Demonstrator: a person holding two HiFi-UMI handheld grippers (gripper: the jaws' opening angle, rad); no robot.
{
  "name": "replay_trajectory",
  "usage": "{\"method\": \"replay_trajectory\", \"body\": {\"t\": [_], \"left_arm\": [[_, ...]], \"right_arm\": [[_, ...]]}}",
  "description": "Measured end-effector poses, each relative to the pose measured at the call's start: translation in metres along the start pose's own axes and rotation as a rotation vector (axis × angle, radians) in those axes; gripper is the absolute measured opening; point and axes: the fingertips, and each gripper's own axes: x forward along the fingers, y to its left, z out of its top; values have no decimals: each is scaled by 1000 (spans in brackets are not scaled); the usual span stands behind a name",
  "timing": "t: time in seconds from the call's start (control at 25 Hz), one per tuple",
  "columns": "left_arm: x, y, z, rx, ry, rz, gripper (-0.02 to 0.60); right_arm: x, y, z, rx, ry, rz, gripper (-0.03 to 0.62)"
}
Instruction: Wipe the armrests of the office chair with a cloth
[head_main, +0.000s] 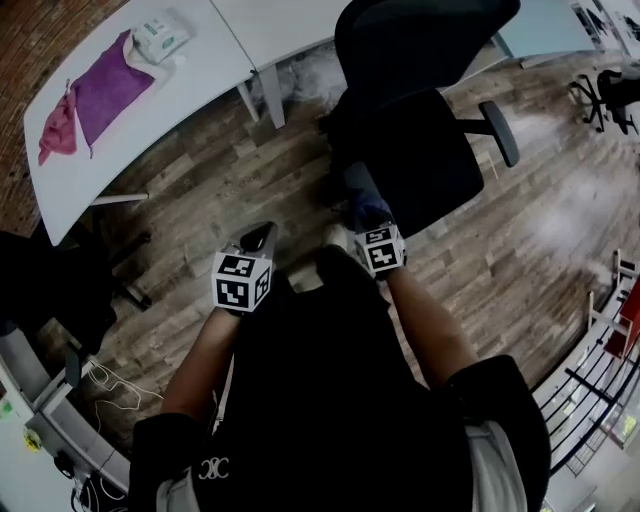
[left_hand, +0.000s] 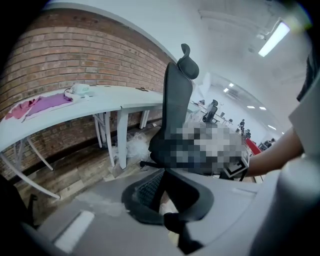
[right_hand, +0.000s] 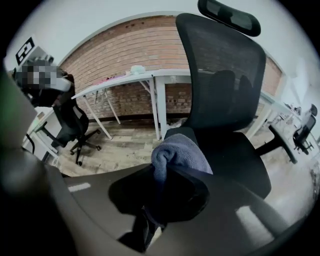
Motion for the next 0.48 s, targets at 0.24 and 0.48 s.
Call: {"method": "replay_trajectory", "body": {"t": [0.24, 0.48], "left_arm": [[-17, 41, -18, 108, 50, -105, 5], [-36, 75, -23, 149, 35, -128, 5]], "right_arm": [[-12, 33, -30, 158, 65, -122, 69], [-15, 72, -36, 217, 4, -211, 68]]}}
